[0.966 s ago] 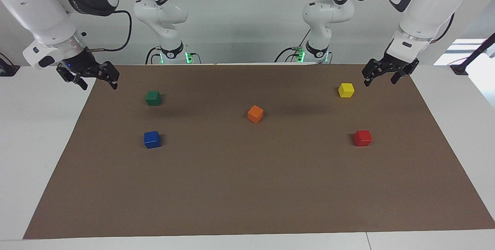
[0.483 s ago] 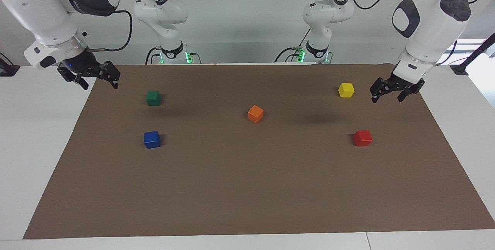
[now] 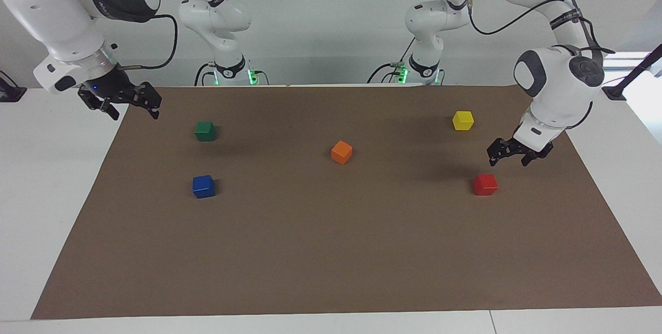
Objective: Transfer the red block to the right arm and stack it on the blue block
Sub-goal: 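Move the left gripper down onto the red block, then close the left gripper on the red block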
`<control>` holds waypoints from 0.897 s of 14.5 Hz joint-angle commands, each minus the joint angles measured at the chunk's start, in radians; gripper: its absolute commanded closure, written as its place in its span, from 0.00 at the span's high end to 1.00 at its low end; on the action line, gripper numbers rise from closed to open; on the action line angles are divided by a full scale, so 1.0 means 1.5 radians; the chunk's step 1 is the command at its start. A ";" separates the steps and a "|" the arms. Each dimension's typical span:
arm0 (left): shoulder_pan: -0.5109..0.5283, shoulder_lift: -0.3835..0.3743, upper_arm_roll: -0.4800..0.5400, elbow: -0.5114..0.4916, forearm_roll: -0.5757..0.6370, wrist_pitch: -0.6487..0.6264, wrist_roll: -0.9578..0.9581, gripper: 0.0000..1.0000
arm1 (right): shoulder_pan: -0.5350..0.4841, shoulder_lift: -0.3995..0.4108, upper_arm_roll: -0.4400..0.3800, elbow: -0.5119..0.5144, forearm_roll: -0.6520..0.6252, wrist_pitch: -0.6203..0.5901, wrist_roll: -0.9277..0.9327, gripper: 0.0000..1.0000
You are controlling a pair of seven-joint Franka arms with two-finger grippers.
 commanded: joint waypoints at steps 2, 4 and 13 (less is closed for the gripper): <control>-0.002 0.024 -0.003 -0.017 0.002 0.044 0.013 1.00 | -0.001 -0.023 0.003 -0.035 0.000 0.002 -0.009 1.00; -0.002 0.041 -0.003 -0.017 0.001 0.066 0.013 1.00 | -0.001 -0.027 0.005 -0.044 0.000 0.004 -0.009 1.00; -0.007 0.101 -0.003 -0.013 0.001 0.120 0.010 1.00 | 0.000 -0.034 0.006 -0.057 0.000 0.003 -0.007 1.00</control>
